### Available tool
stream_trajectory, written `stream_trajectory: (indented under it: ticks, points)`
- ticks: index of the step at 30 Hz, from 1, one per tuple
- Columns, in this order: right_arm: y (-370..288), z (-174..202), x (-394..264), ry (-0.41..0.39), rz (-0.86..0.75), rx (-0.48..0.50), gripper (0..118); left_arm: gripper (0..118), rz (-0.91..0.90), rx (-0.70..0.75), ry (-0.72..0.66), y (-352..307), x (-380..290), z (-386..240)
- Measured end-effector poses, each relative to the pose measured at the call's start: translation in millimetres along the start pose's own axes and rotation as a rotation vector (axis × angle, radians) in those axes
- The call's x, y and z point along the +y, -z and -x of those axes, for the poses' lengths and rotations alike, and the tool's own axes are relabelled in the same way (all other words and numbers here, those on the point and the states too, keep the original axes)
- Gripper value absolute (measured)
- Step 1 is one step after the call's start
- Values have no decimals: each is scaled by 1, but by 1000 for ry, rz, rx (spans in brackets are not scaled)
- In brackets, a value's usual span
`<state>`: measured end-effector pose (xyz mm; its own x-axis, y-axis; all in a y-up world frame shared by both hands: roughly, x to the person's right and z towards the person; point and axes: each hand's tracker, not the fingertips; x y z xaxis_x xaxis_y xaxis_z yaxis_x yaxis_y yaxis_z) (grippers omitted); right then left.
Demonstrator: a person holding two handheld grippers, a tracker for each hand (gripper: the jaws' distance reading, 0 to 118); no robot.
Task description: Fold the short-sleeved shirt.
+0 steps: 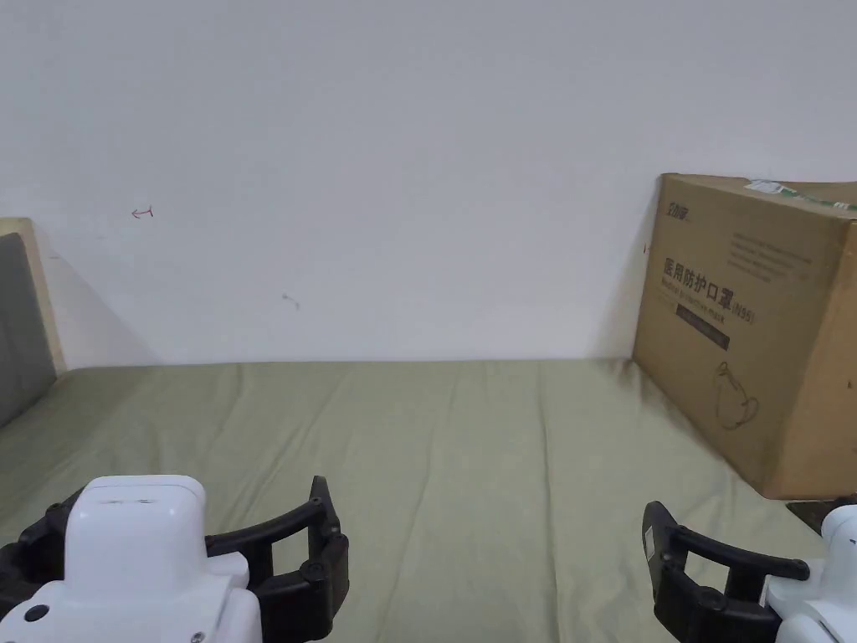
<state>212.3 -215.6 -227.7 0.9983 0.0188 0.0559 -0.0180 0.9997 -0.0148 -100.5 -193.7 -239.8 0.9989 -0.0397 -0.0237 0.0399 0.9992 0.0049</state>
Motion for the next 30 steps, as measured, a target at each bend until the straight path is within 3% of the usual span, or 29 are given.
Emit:
stream_trajectory:
  ticks: [9,30]
  points:
    - [3,3,-5,-15,43,2,118,118,57,-94,-57,2,-13,-10]
    - [7,1,-18,0,66,8,118,118,135,-11,-69,10,-16,-5]
